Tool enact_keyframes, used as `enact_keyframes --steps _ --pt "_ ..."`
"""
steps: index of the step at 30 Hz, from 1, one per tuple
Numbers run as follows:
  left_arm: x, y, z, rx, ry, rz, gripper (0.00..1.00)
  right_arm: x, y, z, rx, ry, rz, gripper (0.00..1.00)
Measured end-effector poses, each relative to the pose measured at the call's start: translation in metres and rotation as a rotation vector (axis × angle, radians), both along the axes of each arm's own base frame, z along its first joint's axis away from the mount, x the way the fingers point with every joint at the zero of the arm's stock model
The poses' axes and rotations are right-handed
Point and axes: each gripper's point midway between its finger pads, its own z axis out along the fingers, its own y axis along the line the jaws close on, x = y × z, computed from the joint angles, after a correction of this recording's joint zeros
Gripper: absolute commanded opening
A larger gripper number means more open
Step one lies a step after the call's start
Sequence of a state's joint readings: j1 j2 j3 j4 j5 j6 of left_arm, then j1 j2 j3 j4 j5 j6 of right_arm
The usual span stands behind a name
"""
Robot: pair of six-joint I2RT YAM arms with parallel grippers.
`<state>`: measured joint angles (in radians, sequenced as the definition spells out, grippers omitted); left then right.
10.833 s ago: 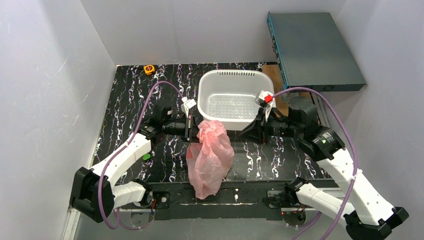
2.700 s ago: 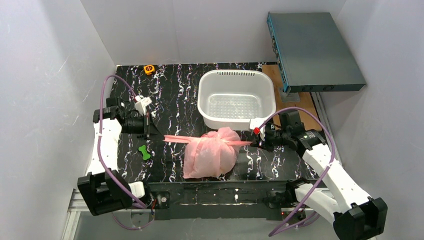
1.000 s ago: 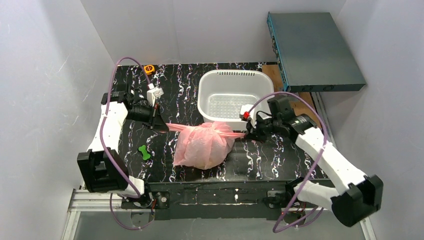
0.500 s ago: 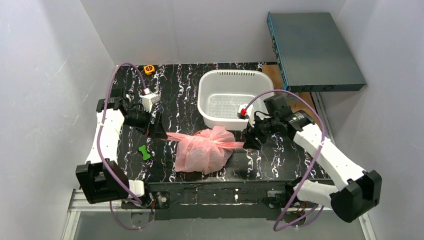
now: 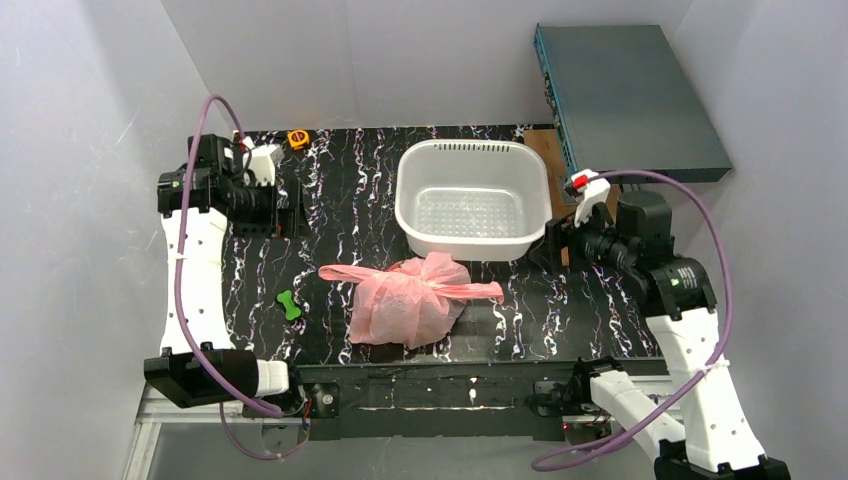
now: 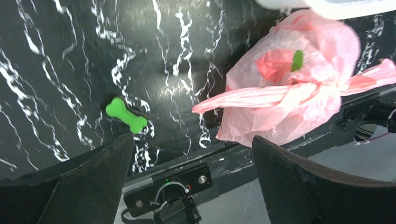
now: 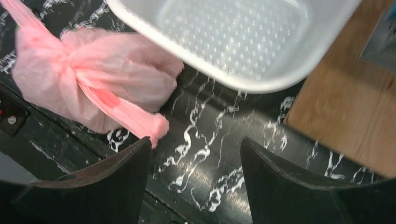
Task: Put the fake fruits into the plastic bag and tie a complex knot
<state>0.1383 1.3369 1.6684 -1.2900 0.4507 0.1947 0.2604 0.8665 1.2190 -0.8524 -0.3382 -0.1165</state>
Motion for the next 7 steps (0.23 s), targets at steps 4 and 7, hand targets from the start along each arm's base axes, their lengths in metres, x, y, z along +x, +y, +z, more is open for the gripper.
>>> enact_keyframes --steps 4,7 --pt "-0.013 0.005 -0.029 0.018 0.107 0.058 0.98 -0.015 -0.011 -0.040 0.011 0.100 -0.077 0.80" --pt "-0.013 0.007 -0.036 0.020 0.137 0.091 0.98 -0.019 -0.012 -0.048 0.016 0.126 -0.090 0.80"
